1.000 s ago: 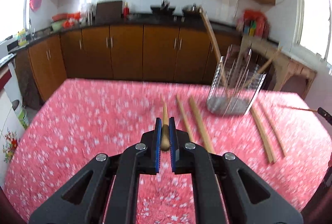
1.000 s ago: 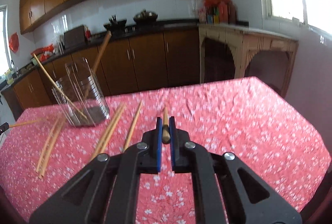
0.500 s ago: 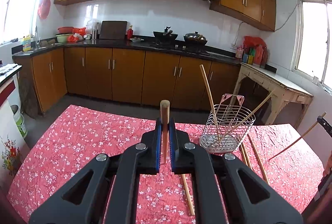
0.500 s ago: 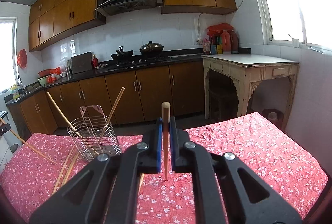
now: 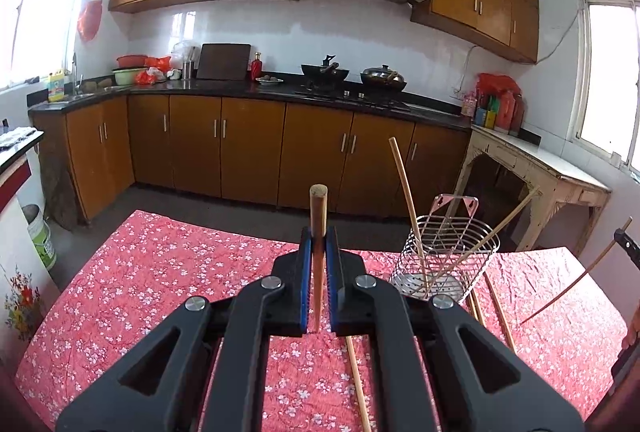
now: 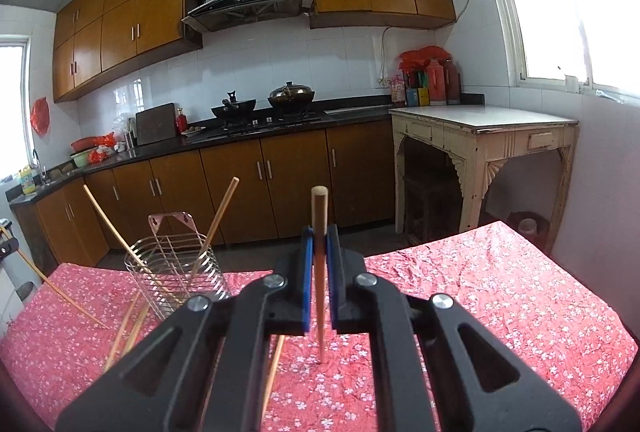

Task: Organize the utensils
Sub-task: 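Lift the chopsticks with both tools and carry them above the wire holder, then lower the chopsticks into the holder and open both tools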

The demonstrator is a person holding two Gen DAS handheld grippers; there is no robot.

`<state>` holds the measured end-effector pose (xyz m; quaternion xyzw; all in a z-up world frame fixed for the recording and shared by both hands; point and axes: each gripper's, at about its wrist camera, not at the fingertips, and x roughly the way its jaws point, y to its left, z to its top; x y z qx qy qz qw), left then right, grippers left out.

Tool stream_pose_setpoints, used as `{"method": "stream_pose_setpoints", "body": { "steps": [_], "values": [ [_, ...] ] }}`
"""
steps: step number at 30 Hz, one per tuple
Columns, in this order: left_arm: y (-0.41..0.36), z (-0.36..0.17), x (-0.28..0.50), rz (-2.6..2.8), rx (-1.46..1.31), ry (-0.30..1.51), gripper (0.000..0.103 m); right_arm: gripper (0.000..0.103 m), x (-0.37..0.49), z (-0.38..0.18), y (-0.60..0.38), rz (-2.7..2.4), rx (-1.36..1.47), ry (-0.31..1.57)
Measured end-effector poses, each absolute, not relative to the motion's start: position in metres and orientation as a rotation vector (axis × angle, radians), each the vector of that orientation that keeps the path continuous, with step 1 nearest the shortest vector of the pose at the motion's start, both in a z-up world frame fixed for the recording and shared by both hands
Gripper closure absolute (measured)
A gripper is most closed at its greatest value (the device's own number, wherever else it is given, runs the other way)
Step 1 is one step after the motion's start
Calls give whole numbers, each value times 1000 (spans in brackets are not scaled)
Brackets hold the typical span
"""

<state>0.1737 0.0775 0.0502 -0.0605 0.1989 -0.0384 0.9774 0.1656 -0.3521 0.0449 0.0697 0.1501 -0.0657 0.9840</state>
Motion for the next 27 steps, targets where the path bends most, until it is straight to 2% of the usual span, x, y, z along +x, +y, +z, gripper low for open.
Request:
{"method": "stream_pose_setpoints", "body": {
  "steps": [8,14,21,27],
  "values": [
    [73,83,163,-88,-132,320,96,95,144,84,-351,-70,165,219],
    [61,124,157,-121,-165,253,96,95,138,127,-356,65,291,154],
    [33,177,168,-129,-246,118,96,96,169,158,-333,142,334,99],
    [-1,177,203,-139,-252,113,96,96,208,157,-302,173,292,71]
  ]
}}
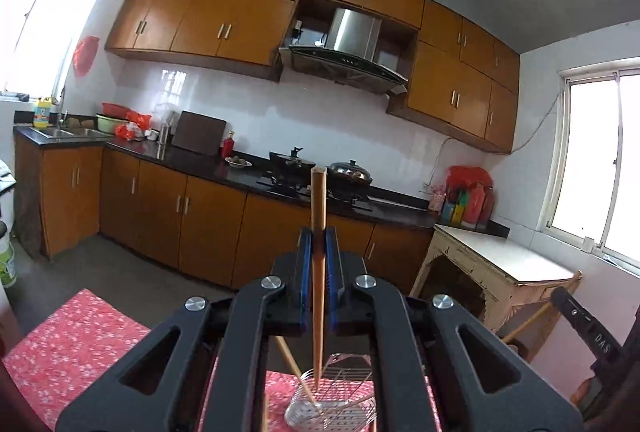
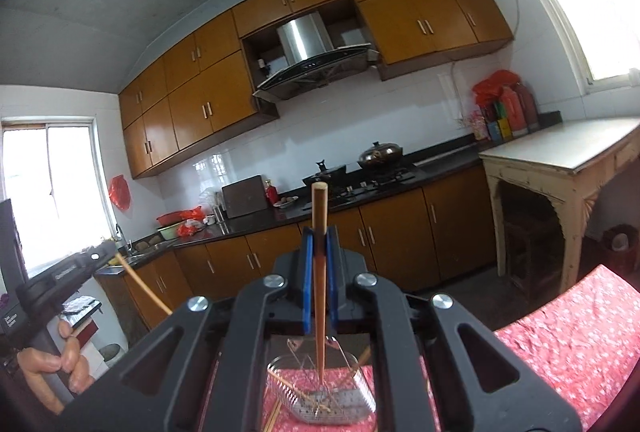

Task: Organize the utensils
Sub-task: 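Lower the chopsticks into the holder and open both tools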

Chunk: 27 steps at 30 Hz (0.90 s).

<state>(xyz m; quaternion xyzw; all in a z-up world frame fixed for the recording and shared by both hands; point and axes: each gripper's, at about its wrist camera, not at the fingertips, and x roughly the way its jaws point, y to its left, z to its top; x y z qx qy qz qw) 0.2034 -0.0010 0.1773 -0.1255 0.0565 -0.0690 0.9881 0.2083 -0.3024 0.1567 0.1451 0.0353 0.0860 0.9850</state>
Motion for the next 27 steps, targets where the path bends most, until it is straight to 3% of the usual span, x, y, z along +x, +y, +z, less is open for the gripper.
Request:
{"method": "stream_pose_setpoints", "body": {
  "steps": [27],
  "values": [
    [-19,86,279,-148,-233,432,96,95,310,58,-289,212,359,376]
  ]
}}
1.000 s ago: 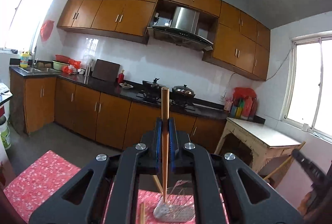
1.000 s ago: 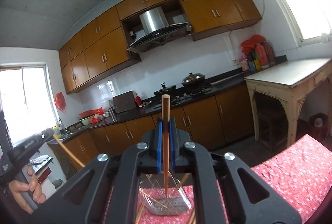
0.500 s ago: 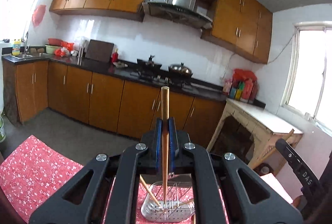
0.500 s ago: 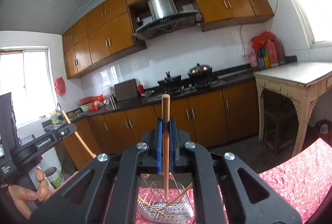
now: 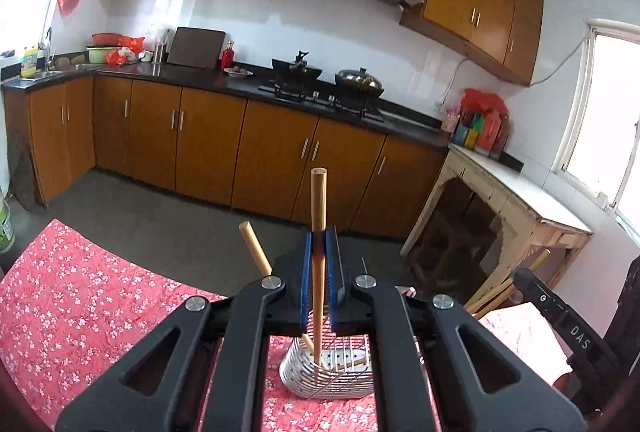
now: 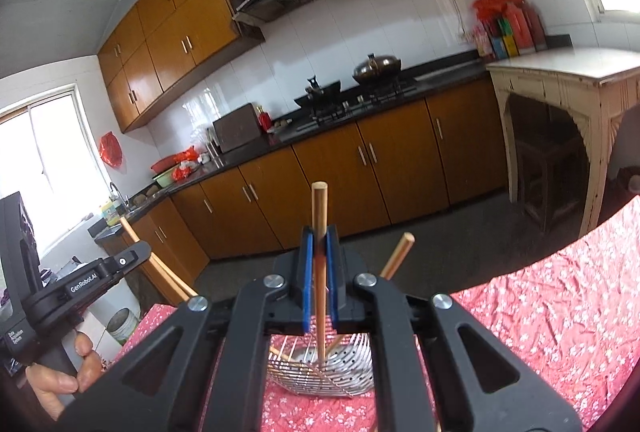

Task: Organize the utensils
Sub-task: 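Lower the chopsticks into the holder and open both tools, then close the left tool on a loose chopstick while the right tool grasps another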

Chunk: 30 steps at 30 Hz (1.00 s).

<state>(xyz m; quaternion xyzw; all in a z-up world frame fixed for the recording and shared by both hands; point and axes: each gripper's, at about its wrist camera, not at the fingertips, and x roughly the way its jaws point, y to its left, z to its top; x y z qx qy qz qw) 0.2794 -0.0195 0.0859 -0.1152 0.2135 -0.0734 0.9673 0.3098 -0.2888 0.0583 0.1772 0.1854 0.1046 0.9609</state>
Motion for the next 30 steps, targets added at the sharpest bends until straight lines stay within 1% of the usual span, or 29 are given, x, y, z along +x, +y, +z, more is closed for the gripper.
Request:
{"method": "stream_pose_setpoints", "body": {
  "steps": [3,4,6,8,10,12,13,17,19,20,21,25,30],
  "values": [
    [-21,84,283,-143,-222,446,96,95,313,53,-290,205,364,398],
    [-21,83,283,-138,-218,452,96,92,314,52,-291,200,364,404],
    [-21,83,285,-130,-211,460,96,91,312,51,-291,183,363,408],
    [-19,85,283,-114,-207,456,96,89,306,54,-294,163,362,399],
    [-16,88,281,-107,-211,457,95,75,301,57,-298,146,366,385],
    [-11,92,278,-106,-218,454,95,69,291,63,-305,118,366,356],
    [-9,95,274,-101,-219,448,95,68,287,65,-309,110,363,347],
    [0,104,262,-87,-221,428,94,66,263,71,-321,69,342,314],
    [8,107,252,-77,-226,419,88,65,253,72,-326,54,332,312],
    [12,108,246,-72,-230,413,81,65,247,70,-328,48,328,315],
    [16,108,240,-65,-229,408,76,65,241,67,-331,38,324,322],
    [30,100,221,-44,-210,422,75,65,226,48,-336,3,306,376],
    [39,64,200,-27,-159,498,75,65,217,0,-342,-27,286,512]
  ]
}}
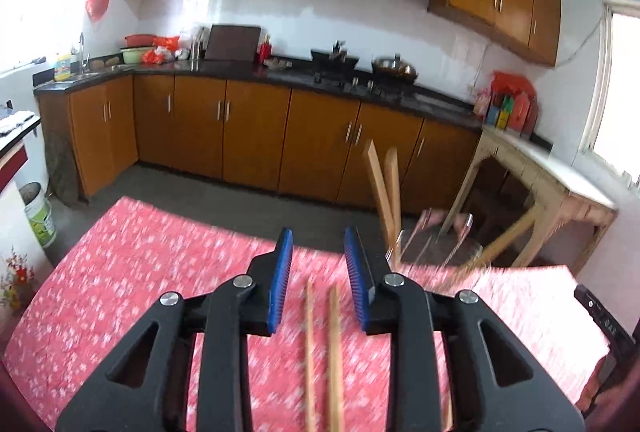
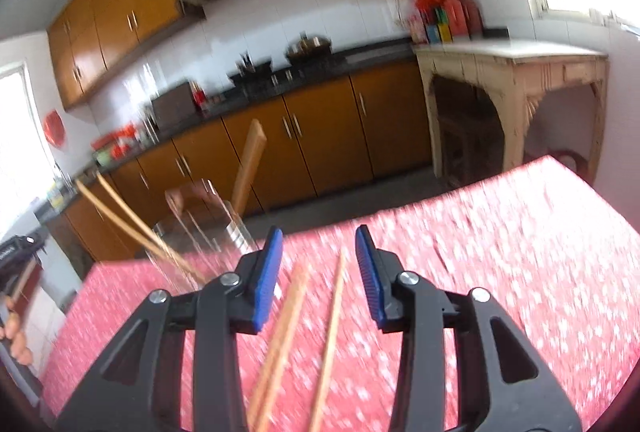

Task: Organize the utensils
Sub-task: 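Close the left tool on a loose chopstick while the right tool grasps another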

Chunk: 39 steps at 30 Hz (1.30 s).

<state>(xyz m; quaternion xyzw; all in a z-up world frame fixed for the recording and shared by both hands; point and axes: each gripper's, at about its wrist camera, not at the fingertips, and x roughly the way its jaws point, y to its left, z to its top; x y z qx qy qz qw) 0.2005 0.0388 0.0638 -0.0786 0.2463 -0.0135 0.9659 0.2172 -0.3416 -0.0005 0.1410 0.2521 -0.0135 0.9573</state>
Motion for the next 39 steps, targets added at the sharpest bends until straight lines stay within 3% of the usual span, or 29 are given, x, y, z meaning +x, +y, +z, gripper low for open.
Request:
{"method": "stream_pose_setpoints", "body": {
  "steps": [9,17,24,30,32,36,39],
  "values": [
    [30,-36,182,-98,-65,693,75,67,216,-106,-311,22,242,813],
    [34,-75,181,-123,-121,792,75,67,219,-131,-290,11,179,871],
    [29,-92,181,-158,-115,831,75,94,222,-137,-285,-33,119,871],
    [19,-102,184,-182,-100,864,76,96,225,-134,-309,-93,182,869],
    [15,-105,185,-184,-90,876,78,96,226,-134,-316,-89,209,872],
    [8,-111,187,-170,-51,887,93,96,225,-133,-313,-90,180,866],
    [11,-113,192,-135,-51,888,95,96,226,-133,-314,-86,182,865]
  ]
}}
